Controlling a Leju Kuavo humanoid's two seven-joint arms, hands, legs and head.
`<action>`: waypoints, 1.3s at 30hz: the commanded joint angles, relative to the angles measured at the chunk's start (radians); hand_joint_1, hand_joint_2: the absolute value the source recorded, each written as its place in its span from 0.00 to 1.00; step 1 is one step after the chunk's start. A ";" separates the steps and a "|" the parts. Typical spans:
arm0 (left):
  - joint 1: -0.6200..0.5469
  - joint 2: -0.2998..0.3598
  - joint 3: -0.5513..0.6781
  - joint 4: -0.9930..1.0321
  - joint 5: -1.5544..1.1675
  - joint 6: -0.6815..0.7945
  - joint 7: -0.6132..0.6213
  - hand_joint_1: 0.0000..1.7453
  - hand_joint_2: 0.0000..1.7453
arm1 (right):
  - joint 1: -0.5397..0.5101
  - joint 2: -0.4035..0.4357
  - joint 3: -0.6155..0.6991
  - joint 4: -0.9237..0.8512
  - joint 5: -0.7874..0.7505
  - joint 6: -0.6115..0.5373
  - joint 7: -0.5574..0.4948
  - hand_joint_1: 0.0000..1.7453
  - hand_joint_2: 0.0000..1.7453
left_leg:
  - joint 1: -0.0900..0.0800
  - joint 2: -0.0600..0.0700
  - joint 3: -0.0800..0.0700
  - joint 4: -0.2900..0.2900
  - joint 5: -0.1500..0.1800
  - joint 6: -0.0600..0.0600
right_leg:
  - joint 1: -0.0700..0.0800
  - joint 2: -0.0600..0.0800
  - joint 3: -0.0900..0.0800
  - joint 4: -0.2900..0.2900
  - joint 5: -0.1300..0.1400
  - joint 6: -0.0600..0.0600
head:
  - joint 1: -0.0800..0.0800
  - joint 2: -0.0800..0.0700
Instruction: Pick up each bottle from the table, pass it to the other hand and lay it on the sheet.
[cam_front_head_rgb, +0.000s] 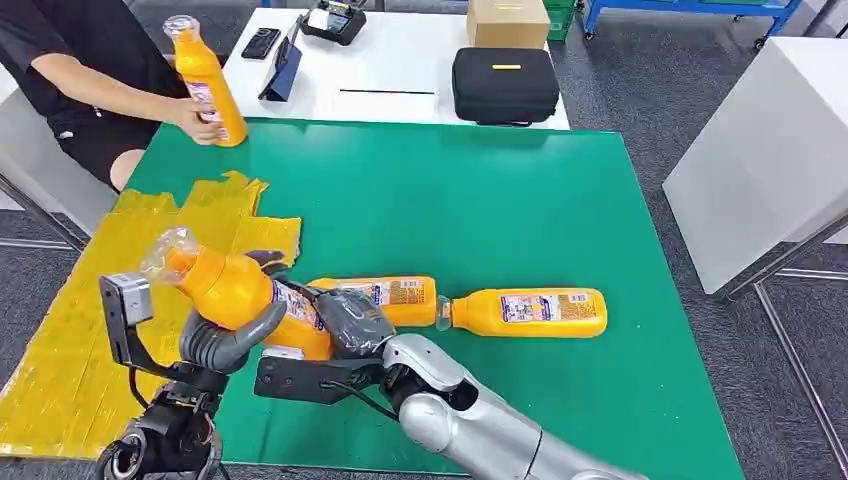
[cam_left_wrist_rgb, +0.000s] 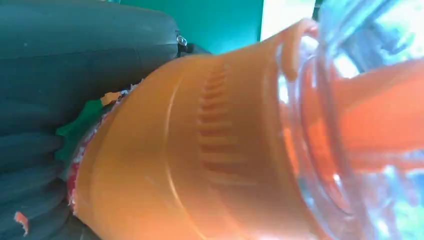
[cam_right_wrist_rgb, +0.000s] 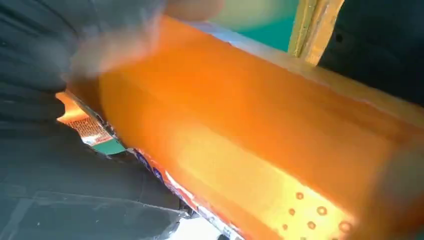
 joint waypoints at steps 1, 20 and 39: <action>-0.031 -0.002 0.043 -0.013 -0.071 0.018 -0.003 1.00 1.00 | 0.057 -0.009 -0.004 -0.005 0.012 -0.073 0.058 0.95 1.00 | 0.001 -0.003 0.002 0.000 0.000 0.001 | 0.001 -0.002 0.003 -0.001 0.000 -0.004 | 0.000 0.000; -0.272 0.093 0.081 0.476 -1.385 0.311 0.107 1.00 1.00 | 0.167 -0.044 -0.366 -0.237 0.061 -0.064 0.053 0.00 0.00 | -0.001 -0.007 0.002 -0.001 0.001 0.001 | 0.000 -0.006 0.004 -0.001 0.000 -0.003 | 0.000 0.000; -0.546 0.125 -0.175 1.047 -1.883 0.344 0.276 1.00 1.00 | 0.124 -0.059 -0.339 -0.207 0.064 -0.043 0.029 0.00 0.00 | 0.000 -0.008 0.004 -0.001 0.002 0.001 | 0.000 -0.006 0.006 -0.001 0.000 -0.006 | 0.000 0.000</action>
